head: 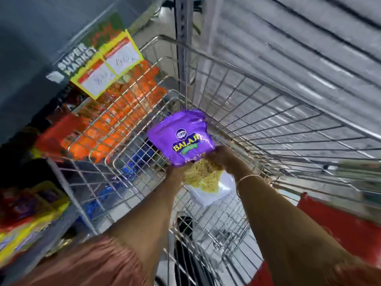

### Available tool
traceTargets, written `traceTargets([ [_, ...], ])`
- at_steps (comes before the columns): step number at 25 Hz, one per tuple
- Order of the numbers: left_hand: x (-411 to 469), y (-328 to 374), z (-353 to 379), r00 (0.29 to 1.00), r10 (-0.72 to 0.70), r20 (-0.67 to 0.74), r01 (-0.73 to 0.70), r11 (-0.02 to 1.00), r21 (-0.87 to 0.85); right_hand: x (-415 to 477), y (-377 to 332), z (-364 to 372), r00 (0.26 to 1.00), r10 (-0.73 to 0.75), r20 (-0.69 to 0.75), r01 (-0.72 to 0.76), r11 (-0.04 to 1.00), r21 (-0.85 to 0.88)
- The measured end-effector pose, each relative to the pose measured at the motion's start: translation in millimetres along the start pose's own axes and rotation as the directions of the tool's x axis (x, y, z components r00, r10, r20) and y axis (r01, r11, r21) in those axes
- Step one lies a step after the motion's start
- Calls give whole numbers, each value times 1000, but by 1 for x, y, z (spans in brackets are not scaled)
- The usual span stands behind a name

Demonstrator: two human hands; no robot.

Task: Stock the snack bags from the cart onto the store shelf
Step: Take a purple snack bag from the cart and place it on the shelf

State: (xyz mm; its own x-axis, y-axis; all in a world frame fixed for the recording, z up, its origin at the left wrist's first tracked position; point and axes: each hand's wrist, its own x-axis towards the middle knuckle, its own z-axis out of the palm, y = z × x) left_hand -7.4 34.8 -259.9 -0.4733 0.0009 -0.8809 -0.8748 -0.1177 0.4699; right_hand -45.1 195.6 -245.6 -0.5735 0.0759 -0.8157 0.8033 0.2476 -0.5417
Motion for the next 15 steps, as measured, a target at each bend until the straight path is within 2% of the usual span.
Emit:
traceTargets([
  [1,-6,-1,-3,999,-1,-44,1,1000,3,-8,-2,0,1000,-18,24,20,997,-77],
  [3,-29,2,-4,995,22,-99,-23,1000,-15,-23,-2,0,997,-54,49,58,996,-74],
  [7,-73,27,-7,985,126,-121,-138,986,-91,-68,-30,-2,976,-217,-5,216,976,-24],
  [11,-129,70,-18,934,284,-217,-297,954,-29,-130,-67,2,936,-347,-55,351,933,87],
  [15,-215,102,-52,856,479,-192,-483,875,28,-223,-112,17,855,-510,-93,518,848,114],
])
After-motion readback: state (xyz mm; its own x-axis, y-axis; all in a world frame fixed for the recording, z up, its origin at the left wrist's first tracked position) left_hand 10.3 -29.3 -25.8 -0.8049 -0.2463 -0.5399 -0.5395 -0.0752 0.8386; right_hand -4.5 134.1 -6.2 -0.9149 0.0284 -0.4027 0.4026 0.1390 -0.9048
